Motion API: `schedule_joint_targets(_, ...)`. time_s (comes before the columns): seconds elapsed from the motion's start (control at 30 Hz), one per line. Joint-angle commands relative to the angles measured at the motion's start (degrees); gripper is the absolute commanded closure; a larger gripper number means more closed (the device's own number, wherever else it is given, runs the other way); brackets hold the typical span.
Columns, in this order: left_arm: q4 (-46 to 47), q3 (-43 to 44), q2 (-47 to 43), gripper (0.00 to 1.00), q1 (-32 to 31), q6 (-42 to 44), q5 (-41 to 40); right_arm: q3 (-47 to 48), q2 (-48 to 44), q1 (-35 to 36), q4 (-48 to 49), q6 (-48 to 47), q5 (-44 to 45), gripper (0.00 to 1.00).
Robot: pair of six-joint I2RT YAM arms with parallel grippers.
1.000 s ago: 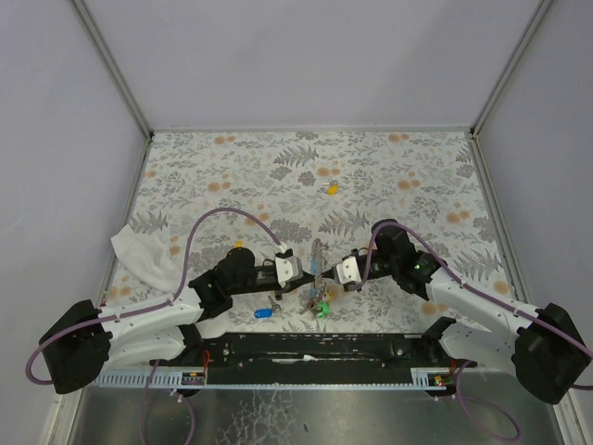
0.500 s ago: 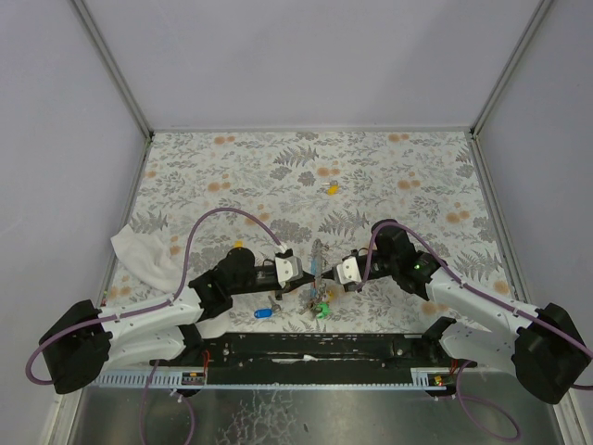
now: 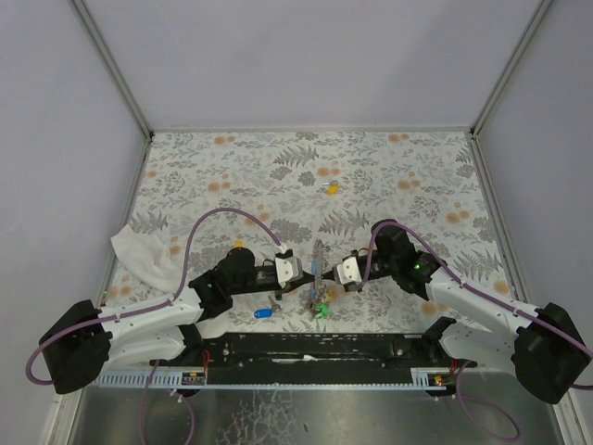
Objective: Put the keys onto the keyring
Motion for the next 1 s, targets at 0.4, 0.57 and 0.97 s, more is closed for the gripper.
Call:
schedule_joint_targets(0.4, 3.2, 2.2, 0.5, 1.0, 0.3, 0.5, 0.1, 2.1, -0.1, 0.4, 3.2, 2.1, -3.7, 1.0)
schedule_joint_targets(0.57, 4.1, 1.9, 0.6, 1.0, 0.2, 0.1, -0.3, 2.0, 0.2, 0.5, 4.2, 3.0, -4.2, 1.0)
schedule_joint_targets(0.97, 4.8, 1.7, 0.9, 1.0, -0.1, -0.5, -2.1, 2.3, 0.1, 0.8, 6.7, 7.2, -3.2, 1.0)
